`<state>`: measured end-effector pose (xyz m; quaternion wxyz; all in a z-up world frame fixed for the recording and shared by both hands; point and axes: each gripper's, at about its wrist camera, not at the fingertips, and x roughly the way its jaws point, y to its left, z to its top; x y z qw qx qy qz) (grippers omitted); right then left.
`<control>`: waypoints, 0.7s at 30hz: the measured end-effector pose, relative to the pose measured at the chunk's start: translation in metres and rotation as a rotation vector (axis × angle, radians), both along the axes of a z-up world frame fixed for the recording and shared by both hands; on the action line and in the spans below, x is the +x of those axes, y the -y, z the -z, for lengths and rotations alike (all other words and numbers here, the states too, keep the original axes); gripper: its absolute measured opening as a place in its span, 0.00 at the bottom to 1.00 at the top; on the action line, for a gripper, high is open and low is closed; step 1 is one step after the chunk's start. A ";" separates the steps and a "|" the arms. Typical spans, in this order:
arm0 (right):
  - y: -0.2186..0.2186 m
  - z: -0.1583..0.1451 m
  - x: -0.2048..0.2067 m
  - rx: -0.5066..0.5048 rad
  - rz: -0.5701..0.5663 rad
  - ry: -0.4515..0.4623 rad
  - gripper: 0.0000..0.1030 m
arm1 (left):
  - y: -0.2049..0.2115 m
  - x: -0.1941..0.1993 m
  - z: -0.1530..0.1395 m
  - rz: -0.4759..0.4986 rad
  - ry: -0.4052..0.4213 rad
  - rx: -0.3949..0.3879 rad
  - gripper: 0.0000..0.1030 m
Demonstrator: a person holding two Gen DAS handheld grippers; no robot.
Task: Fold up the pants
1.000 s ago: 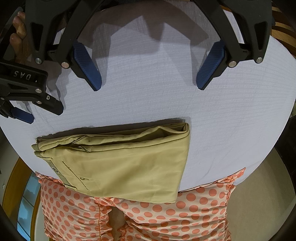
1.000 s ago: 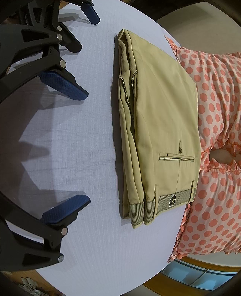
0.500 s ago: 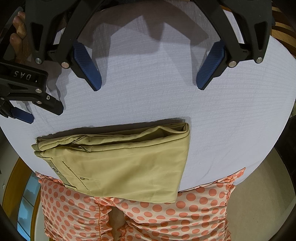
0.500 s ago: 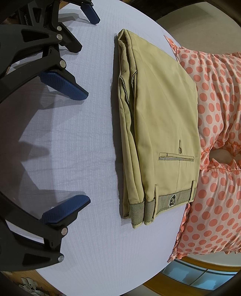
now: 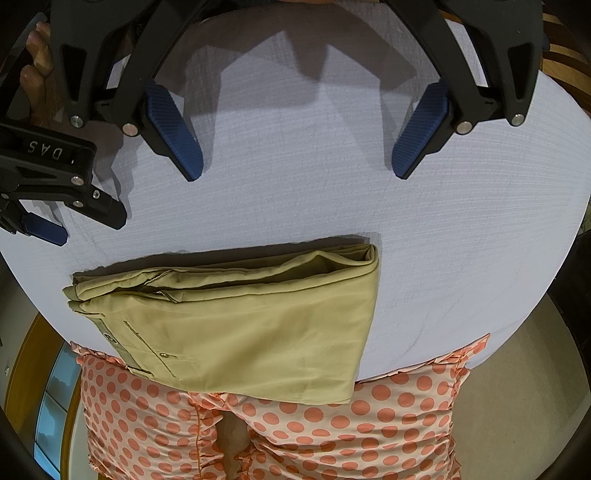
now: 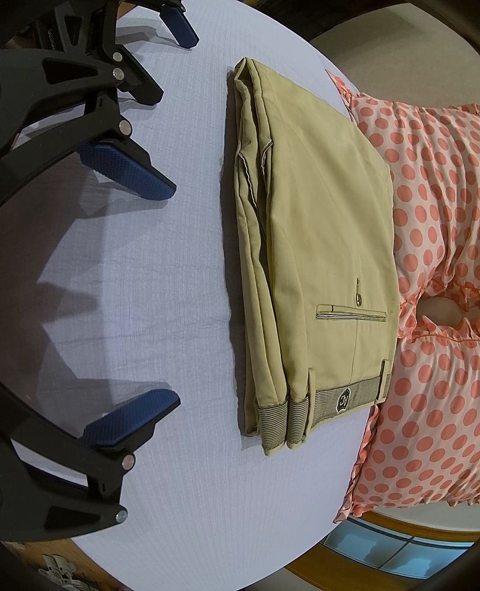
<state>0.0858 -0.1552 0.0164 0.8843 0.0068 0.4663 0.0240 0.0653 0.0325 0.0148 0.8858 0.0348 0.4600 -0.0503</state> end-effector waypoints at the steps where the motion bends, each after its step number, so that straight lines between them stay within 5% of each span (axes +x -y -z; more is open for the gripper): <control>1: 0.000 0.000 0.000 0.000 0.000 0.000 0.99 | 0.000 0.000 0.000 0.000 0.000 0.000 0.98; 21: 0.000 0.000 0.000 0.000 0.001 0.000 0.99 | 0.001 0.003 -0.001 0.004 -0.023 0.005 0.98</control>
